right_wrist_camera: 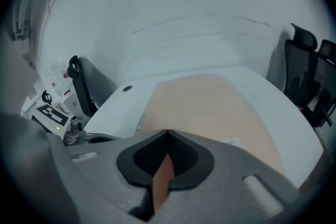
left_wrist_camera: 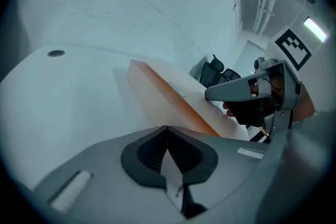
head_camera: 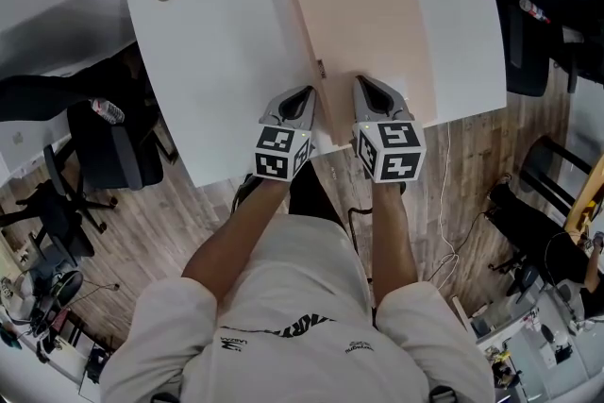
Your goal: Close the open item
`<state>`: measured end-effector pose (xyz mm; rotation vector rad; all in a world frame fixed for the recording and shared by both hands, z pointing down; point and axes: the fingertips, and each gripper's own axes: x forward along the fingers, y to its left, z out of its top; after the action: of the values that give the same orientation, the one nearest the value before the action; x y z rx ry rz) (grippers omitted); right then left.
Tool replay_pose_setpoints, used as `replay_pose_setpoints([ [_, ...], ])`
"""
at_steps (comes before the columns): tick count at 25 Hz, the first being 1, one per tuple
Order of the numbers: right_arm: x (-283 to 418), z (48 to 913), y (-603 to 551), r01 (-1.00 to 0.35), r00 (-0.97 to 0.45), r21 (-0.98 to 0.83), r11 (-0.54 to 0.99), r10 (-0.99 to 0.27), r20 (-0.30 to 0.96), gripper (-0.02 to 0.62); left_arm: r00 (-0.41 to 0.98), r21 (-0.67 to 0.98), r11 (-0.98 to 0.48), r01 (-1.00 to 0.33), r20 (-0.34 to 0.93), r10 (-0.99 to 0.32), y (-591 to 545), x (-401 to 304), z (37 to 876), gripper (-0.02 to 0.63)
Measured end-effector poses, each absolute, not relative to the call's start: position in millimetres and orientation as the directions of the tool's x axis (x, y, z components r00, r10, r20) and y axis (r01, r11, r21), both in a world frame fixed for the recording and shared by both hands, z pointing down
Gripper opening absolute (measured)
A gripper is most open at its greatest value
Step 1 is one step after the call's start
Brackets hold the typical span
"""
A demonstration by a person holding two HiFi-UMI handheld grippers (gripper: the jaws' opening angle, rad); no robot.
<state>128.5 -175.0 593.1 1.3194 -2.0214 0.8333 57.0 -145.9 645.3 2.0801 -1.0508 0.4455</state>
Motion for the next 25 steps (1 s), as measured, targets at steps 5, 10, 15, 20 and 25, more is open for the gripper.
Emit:
replay_pose_setpoints([
  [5,124,598,-174,-0.93,-0.342,-0.188,0.315,-0.557,0.757,-0.002,0.609,0.469,-0.389,-0.793,0.585,-0.536,-146,56,643,0.0],
  [10,124,603,-172,-0.933,-0.336,-0.186,0.309,-0.555,0.761,-0.002,0.611,0.468,-0.394,-0.791,0.58,-0.539,-147,58,643,0.0],
  [15,123,609,-174,-0.934,-0.328,-0.179,0.308,-0.551,0.767,-0.002,0.612,0.465,-0.399,-0.79,0.58,-0.537,-149,58,645,0.0],
  [20,123,612,-173,-0.937,-0.316,-0.167,0.306,-0.546,0.776,0.0,0.612,0.465,-0.399,-0.791,0.581,-0.537,-148,58,645,0.0],
  [25,122,612,-174,-0.94,-0.311,-0.165,0.3,-0.549,0.776,0.0,0.614,0.462,-0.404,-0.789,0.578,-0.538,-149,57,642,0.0],
])
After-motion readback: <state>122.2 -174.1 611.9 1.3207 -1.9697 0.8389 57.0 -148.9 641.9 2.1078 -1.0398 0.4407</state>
